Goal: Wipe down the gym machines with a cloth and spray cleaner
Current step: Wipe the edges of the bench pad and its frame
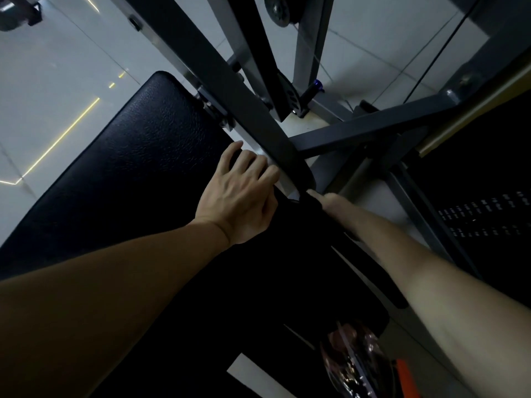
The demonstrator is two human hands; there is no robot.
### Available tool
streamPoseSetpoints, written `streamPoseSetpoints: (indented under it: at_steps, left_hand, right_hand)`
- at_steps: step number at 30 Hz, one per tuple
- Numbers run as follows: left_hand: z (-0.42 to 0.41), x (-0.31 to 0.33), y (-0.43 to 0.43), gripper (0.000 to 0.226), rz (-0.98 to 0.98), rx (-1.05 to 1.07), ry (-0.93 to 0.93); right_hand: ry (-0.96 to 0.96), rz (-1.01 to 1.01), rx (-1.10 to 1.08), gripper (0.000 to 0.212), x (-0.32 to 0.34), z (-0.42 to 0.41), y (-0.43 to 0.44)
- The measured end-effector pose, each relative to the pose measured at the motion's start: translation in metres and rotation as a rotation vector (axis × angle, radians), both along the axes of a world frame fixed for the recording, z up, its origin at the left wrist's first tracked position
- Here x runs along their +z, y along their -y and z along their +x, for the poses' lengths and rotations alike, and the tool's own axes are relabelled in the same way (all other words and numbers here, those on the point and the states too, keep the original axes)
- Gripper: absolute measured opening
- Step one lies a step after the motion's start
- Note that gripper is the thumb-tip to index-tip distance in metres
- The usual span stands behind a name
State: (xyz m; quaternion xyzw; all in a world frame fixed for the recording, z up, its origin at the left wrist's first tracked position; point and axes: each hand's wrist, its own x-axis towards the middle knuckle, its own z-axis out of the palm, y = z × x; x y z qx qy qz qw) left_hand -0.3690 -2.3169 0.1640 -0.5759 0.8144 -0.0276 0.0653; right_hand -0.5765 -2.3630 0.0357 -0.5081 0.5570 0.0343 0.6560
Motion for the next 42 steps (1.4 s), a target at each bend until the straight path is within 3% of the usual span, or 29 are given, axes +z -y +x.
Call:
streamPoseSetpoints:
  at_steps: [2, 4, 7, 10, 14, 17, 19, 22, 24, 28, 31, 34, 36, 38, 41, 42]
  left_hand:
    - [-0.001, 0.000, 0.000, 0.027, 0.010, 0.003, 0.008]
    - [-0.002, 0.000, 0.000, 0.028, 0.024, 0.006, 0.010]
    - [-0.001, 0.000, 0.000, 0.028, 0.025, 0.007, 0.005]
    - [0.000, -0.001, 0.000, 0.027, 0.014, -0.003, 0.002]
    - [-0.001, 0.000, -0.001, 0.027, 0.018, 0.003, -0.004]
    - [0.000, -0.001, 0.001, 0.025, 0.013, -0.005, 0.015]
    - [0.000, -0.001, 0.000, 0.025, 0.026, 0.001, 0.010]
    - [-0.002, -0.001, 0.000, 0.026, 0.009, 0.006, 0.008]
    - [-0.001, 0.000, 0.001, 0.026, 0.024, 0.009, 0.018]
    - [0.000, -0.002, 0.001, 0.027, 0.017, -0.001, 0.024]
    - [0.000, -0.001, 0.001, 0.024, 0.029, 0.011, 0.026]
    - [-0.001, 0.001, 0.001, 0.026, 0.033, 0.002, 0.040]
    - [-0.001, 0.000, 0.000, 0.025, 0.034, 0.005, 0.033]
    - [-0.001, 0.000, 0.000, 0.026, 0.022, 0.008, 0.024]
    - [-0.002, 0.002, -0.001, 0.027, 0.035, 0.014, 0.013]
    - [-0.002, 0.001, -0.001, 0.027, 0.031, 0.014, 0.010]
  right_hand:
    - [0.228, -0.034, -0.100, 0.035, 0.003, -0.014, -0.018]
    - [0.317, -0.108, -0.078, 0.035, 0.005, -0.033, -0.038]
    - [0.284, -0.053, -0.129, 0.023, 0.002, -0.027, -0.036]
    - [0.169, -0.070, -0.029, 0.037, 0.007, -0.011, -0.014]
    - [0.168, 0.245, -0.124, 0.035, -0.008, -0.019, -0.002]
    - [0.118, 0.151, -0.038, 0.022, -0.009, -0.017, 0.000]
    - [0.041, 0.005, -0.009, 0.031, -0.004, -0.017, -0.005]
    - [0.252, -0.122, -0.046, 0.017, 0.004, -0.034, -0.033]
    - [0.351, 0.021, -0.124, 0.017, 0.009, -0.036, -0.041]
    - [0.124, -0.061, -0.024, 0.041, -0.002, -0.016, -0.015]
    - [0.075, 0.143, -0.045, 0.031, -0.007, -0.019, -0.003]
    - [0.215, 0.336, -0.196, 0.024, -0.009, -0.014, 0.007]
    - [0.312, 0.256, -0.177, 0.018, -0.003, -0.010, 0.016]
    - [0.359, 0.132, -0.027, 0.017, 0.008, -0.005, 0.019]
    - [0.259, -0.098, 0.169, 0.013, 0.010, 0.008, 0.019]
    - [0.225, -0.103, 0.180, 0.023, 0.010, 0.014, 0.020]
